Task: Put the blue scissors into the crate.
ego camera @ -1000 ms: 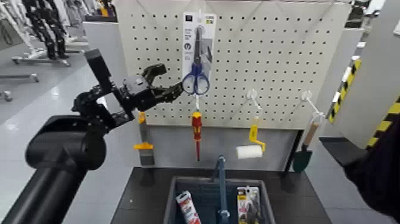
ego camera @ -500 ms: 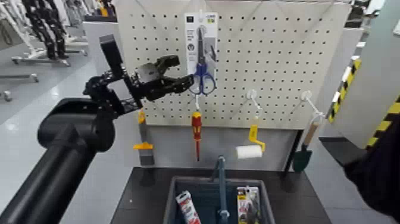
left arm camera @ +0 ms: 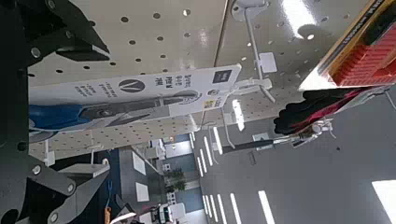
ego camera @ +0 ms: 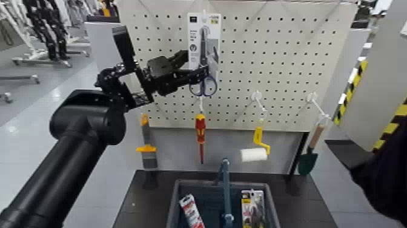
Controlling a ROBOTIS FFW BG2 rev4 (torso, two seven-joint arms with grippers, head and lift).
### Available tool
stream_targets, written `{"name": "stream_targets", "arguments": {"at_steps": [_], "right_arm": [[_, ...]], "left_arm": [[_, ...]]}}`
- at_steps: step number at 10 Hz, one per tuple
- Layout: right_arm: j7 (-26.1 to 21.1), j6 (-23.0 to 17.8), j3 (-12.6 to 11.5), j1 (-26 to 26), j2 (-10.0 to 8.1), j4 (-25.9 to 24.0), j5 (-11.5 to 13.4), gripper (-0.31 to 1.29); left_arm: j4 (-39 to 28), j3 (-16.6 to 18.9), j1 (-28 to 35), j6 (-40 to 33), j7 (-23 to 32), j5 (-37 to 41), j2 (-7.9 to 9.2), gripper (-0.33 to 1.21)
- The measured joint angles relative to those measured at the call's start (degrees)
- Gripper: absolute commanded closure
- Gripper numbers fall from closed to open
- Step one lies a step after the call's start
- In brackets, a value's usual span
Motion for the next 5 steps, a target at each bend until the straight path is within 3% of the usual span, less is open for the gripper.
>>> {"name": "stream_targets", "arguments": {"at_steps": [2, 5], "right_arm": [[0.1, 0.0, -0.1, 0.0, 0.00, 0.1, -0.1, 0.08], [0.1, -0.1, -0.2, 0.0, -0.01, 0.1, -0.2, 0.08]], "left_arm": [[0.0, -0.4, -0.5, 0.4, 0.5, -0.7, -0.23, 1.19], [-0.6, -0.1, -0.5, 1.0, 1.1, -1.6, -0.20, 1.18]]}}
